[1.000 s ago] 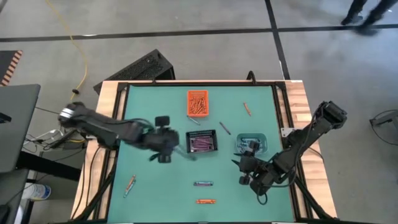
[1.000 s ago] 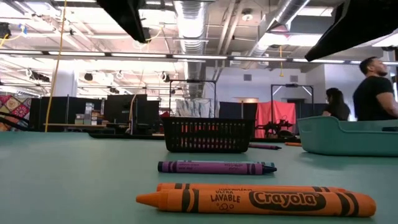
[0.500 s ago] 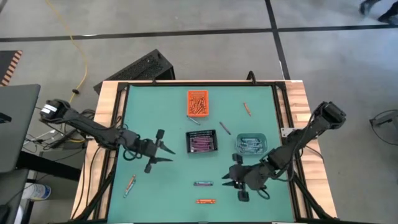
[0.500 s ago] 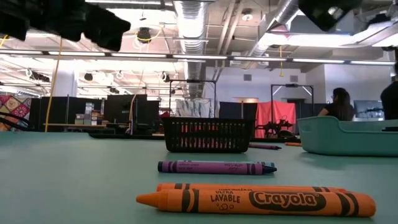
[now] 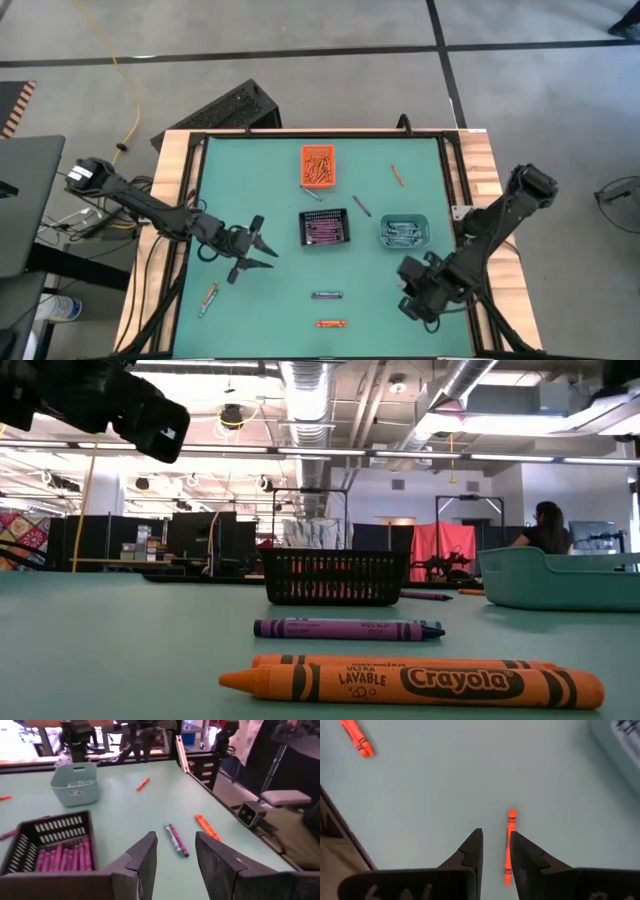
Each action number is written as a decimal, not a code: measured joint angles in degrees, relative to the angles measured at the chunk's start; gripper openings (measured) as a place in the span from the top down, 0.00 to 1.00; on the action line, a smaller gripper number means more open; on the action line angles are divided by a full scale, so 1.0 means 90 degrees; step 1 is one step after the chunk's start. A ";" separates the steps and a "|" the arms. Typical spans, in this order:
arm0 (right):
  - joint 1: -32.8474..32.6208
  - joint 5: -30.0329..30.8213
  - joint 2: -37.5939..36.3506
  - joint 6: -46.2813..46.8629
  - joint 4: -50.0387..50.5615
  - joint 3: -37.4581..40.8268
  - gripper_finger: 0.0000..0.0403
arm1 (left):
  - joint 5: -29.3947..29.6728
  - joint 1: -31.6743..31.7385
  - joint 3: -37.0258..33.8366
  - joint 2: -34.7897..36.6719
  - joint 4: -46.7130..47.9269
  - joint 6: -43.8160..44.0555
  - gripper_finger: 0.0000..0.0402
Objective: Sort crayons
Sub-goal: Put the orange crayon into the orange bin
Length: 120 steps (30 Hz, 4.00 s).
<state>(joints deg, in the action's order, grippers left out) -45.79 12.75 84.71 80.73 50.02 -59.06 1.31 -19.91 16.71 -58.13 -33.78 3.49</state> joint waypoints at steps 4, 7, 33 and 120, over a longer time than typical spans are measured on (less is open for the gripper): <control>-0.0164 0.0219 0.0004 0.0144 -0.0616 0.0209 0.78 | 0.0005 -0.0122 0.0000 0.0000 -0.0022 0.0401 0.69; -0.0210 0.0525 0.0009 -0.0259 -0.1423 0.0345 0.78 | 0.0020 -0.0261 0.0000 0.0000 -0.0014 0.0647 0.69; -0.0105 0.0569 0.2246 -0.6293 -0.7413 0.0212 0.78 | 0.0237 -0.0538 0.0005 -0.0005 0.0193 0.0764 0.69; 0.0788 0.0469 0.3187 -0.6537 -0.6511 -0.0268 0.98 | 0.0524 -0.0538 0.0005 -0.0007 0.0866 0.0928 0.69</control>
<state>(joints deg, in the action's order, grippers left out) -38.70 16.97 113.39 21.90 -8.58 -61.47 6.02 -24.75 16.75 -58.19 -25.99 11.84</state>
